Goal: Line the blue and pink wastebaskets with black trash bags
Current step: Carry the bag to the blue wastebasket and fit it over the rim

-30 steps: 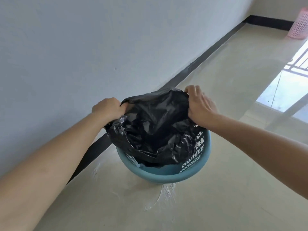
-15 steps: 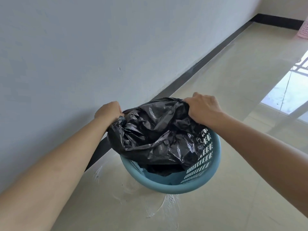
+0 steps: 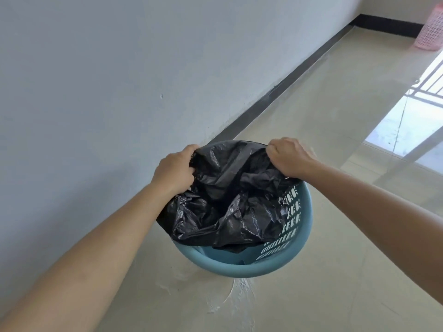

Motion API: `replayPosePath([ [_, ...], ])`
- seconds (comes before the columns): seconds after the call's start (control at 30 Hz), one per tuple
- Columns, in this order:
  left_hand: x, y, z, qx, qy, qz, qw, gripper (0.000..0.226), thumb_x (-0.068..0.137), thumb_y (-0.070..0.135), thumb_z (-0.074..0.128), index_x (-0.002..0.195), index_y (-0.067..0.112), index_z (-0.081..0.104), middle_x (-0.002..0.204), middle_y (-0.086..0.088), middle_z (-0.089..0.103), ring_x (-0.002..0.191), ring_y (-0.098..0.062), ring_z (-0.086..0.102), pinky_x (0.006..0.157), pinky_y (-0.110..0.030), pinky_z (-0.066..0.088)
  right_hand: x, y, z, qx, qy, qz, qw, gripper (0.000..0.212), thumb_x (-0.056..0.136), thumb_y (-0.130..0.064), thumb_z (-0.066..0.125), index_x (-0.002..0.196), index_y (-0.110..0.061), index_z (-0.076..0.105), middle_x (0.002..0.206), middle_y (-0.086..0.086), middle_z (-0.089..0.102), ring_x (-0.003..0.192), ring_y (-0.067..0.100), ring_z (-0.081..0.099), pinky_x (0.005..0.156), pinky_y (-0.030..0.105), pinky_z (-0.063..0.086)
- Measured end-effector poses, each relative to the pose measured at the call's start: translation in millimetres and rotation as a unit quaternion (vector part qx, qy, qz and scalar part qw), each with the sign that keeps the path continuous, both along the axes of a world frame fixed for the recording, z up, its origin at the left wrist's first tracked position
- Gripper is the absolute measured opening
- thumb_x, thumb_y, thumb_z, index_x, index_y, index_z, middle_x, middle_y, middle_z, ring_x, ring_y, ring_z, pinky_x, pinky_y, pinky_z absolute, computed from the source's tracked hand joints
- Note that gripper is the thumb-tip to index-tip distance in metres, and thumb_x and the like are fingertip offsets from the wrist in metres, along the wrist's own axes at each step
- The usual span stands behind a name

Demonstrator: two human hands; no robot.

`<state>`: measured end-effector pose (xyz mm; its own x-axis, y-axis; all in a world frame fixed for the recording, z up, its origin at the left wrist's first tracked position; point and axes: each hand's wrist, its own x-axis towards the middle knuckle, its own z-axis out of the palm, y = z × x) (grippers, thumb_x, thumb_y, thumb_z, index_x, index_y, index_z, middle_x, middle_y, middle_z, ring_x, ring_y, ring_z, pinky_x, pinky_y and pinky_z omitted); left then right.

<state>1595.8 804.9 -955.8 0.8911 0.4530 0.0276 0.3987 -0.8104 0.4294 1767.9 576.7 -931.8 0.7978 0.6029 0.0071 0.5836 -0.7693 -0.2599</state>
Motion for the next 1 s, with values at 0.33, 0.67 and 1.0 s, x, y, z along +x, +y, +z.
replayPosePath([
  [0.33, 6.7, -7.1, -0.1, -0.009, -0.036, 0.136, 0.99, 0.055, 0.086, 0.007, 0.054, 0.136, 0.027, 0.043, 0.099, -0.011, 0.063, 0.084, -0.031, 0.054, 0.068, -0.035, 0.041, 21.5, -67.7, -31.4, 0.101, 0.238, -0.2, 0.945, 0.014, 0.091, -0.006, 0.057, 0.08, -0.013, 0.061, 0.066, 0.004, 0.062, 0.059, 0.017, 0.055, 0.051, 0.023, 0.044],
  [0.67, -3.7, -37.7, 19.1, 0.016, -0.115, 0.185, 0.976, 0.053, 0.095, 0.053, 0.036, 0.126, 0.013, 0.053, 0.136, -0.014, 0.048, 0.128, -0.033, 0.038, 0.101, -0.052, 0.034, -10.9, -43.8, -20.9, 0.323, 0.088, -0.306, 0.891, 0.045, 0.093, -0.054, 0.037, 0.121, -0.025, 0.057, 0.117, 0.001, 0.054, 0.102, 0.017, 0.052, 0.086, 0.031, 0.034],
  [1.0, -29.8, -116.4, 16.1, 0.215, -0.236, -0.159, 0.934, 0.051, 0.092, 0.059, 0.048, 0.068, 0.017, 0.063, 0.058, 0.001, 0.055, 0.058, -0.02, 0.052, 0.047, -0.035, 0.042, -19.3, -1.2, -10.7, 0.271, 0.049, -0.237, 0.932, 0.031, 0.095, -0.047, 0.04, 0.101, -0.027, 0.063, 0.105, 0.001, 0.062, 0.097, 0.021, 0.055, 0.081, 0.033, 0.039],
])
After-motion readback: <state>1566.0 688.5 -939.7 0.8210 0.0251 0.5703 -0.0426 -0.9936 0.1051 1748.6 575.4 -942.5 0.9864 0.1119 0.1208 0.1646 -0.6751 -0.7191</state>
